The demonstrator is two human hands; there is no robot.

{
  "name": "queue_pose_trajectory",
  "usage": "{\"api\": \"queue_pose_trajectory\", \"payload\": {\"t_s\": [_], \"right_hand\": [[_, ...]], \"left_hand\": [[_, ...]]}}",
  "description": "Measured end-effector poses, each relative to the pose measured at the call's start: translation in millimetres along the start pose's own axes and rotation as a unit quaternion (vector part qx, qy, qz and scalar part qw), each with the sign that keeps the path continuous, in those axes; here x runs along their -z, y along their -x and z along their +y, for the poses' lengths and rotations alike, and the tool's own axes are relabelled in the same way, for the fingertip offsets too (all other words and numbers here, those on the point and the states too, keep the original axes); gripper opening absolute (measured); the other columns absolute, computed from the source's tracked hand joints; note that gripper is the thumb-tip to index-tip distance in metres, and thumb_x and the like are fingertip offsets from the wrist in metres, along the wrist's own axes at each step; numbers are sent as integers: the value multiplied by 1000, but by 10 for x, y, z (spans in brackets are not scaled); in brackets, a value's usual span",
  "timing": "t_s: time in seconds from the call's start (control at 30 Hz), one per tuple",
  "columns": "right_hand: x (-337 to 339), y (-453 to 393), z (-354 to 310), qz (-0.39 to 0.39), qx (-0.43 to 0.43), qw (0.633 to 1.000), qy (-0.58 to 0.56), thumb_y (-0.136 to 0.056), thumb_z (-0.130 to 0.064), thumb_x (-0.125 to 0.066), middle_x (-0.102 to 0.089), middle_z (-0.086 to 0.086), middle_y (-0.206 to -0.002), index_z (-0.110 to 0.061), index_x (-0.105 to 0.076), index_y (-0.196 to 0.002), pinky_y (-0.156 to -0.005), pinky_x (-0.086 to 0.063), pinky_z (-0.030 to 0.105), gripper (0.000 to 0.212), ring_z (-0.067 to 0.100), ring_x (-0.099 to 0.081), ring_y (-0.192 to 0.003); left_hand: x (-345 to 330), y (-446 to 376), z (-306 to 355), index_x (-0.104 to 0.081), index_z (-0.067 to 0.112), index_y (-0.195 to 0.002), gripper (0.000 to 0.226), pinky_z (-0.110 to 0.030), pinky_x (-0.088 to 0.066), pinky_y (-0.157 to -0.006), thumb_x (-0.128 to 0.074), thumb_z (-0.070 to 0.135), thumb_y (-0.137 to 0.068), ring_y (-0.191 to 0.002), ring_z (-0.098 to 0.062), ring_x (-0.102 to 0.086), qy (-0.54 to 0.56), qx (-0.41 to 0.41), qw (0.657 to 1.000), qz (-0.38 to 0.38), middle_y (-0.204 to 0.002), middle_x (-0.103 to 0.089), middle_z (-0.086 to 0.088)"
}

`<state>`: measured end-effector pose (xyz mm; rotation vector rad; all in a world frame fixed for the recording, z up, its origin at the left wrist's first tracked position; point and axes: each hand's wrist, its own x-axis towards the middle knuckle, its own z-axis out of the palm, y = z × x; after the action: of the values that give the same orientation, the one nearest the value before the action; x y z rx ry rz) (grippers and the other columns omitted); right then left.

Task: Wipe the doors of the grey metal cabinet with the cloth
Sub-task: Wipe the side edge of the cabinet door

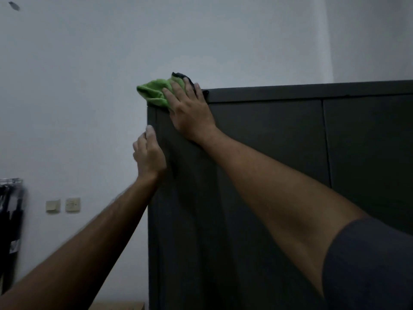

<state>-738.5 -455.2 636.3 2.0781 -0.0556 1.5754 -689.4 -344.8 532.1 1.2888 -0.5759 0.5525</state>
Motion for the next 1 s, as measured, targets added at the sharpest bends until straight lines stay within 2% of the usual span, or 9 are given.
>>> {"api": "queue_pose_trajectory", "payload": {"t_s": [0.07, 0.17, 0.27, 0.43, 0.57, 0.73, 0.87, 1.0], "right_hand": [[32, 149, 276, 4, -24, 1000, -6, -100, -34, -38, -33, 8, -164, -21, -40, -154, -124, -13, 56, 55, 41, -22, -152], [114, 407, 756, 18, -54, 998, -11, -99, -33, -39, -37, 10, -161, -18, -45, -152, -123, -17, 56, 55, 41, -27, -150], [217, 663, 1235, 26, -76, 997, -11, -99, -32, -40, -36, 11, -162, -16, -44, -152, -123, -17, 56, 56, 42, -26, -150], [391, 1018, 1958, 24, -97, 995, -5, -99, -32, -41, -32, 12, -163, -15, -39, -155, -124, -16, 57, 58, 41, -22, -152], [484, 1335, 2573, 28, -109, 994, -8, -99, -33, -43, -30, 12, -164, -15, -38, -155, -124, -14, 57, 59, 42, -20, -152], [611, 1799, 3481, 43, -137, 989, -17, -101, -30, -45, -24, 12, -167, -14, -35, -157, -125, -10, 58, 59, 43, -13, -154], [736, 2162, 4139, 46, -177, 983, -21, -102, -32, -42, -18, 10, -169, -16, -32, -158, -125, -7, 56, 60, 40, -11, -155], [813, 2517, 4640, 45, -216, 975, -29, -100, -34, -38, -18, 11, -169, -14, -34, -157, -126, -9, 55, 61, 39, -18, -154]], "left_hand": [[-169, 158, 55, -38, 14, -158, 65, -52, -21, -123, -31, 55, -108, -148, -32, -35, -89, -59, 991, 84, -163, -36, -12], [-405, 359, 163, -31, 9, -160, 76, -52, -19, -125, -45, 52, -98, -151, -32, -30, -148, -179, 965, 123, -165, -31, -15], [-769, 502, 186, -32, 8, -159, 78, -54, -16, -128, -52, 47, -94, -153, -30, -27, -224, -304, 924, 60, -164, -31, -16], [-1520, 898, 294, -42, 7, -154, 72, -52, -23, -126, -50, 46, -94, -151, -31, -33, -267, -433, 860, -47, -161, -38, -15], [-2009, 1074, 296, -41, 9, -155, 74, -51, -17, -129, -47, 52, -95, -153, -33, -30, -296, -455, 838, -57, -162, -37, -14], [-2161, 1100, 167, -37, 10, -159, 84, -52, -11, -131, -44, 63, -95, -158, -35, -23, -361, -465, 808, -7, -166, -32, -14], [-2178, 1132, 174, -35, 9, -159, 88, -53, -10, -131, -43, 66, -92, -158, -37, -23, -365, -464, 807, 11, -166, -31, -15], [-2175, 1171, 193, -37, 7, -158, 88, -54, -11, -130, -44, 64, -91, -157, -36, -23, -364, -468, 805, 22, -165, -32, -17]]}}
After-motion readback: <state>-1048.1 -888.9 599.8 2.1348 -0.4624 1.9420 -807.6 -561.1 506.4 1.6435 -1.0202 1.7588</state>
